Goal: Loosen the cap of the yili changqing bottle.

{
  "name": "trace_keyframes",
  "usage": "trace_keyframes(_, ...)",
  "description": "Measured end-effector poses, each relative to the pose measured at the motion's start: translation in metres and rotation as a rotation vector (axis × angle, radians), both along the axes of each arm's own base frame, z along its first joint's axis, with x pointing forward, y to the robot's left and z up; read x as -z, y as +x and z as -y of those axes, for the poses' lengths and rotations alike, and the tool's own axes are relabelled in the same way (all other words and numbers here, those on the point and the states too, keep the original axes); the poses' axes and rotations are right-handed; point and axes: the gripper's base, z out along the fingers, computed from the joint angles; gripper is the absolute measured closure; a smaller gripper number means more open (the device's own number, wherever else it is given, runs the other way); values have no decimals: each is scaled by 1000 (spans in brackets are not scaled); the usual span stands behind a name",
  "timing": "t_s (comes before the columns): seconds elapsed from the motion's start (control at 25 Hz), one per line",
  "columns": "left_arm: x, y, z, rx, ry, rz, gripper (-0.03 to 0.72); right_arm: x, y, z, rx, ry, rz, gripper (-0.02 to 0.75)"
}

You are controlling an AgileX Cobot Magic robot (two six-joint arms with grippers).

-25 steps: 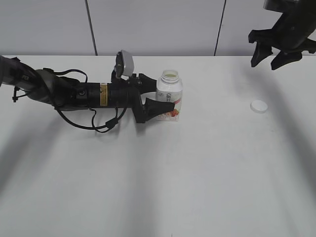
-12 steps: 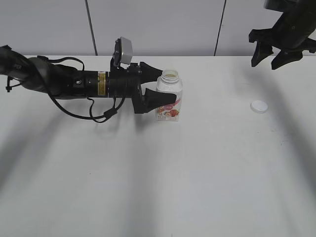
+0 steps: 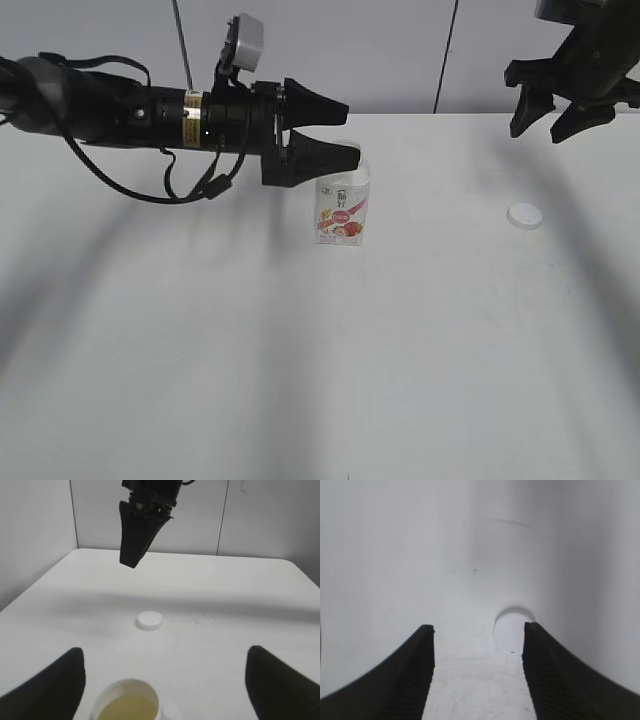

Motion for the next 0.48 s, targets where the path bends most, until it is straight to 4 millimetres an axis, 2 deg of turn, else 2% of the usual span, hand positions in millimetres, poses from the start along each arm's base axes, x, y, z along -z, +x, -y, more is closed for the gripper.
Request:
trace_keyframes(0.12,-21,-4,-1,8,14,-19,94,-6,-2,0,-2,1,6,288)
trace_keyframes(0.28,-60,-9,-5,-17,44,-37,94,-23,-7,0,0,3,36,288)
trace_keyframes(0.48,-114,-11,-20,-215,162,-6,94,-46,-14,0,0,6,77,288)
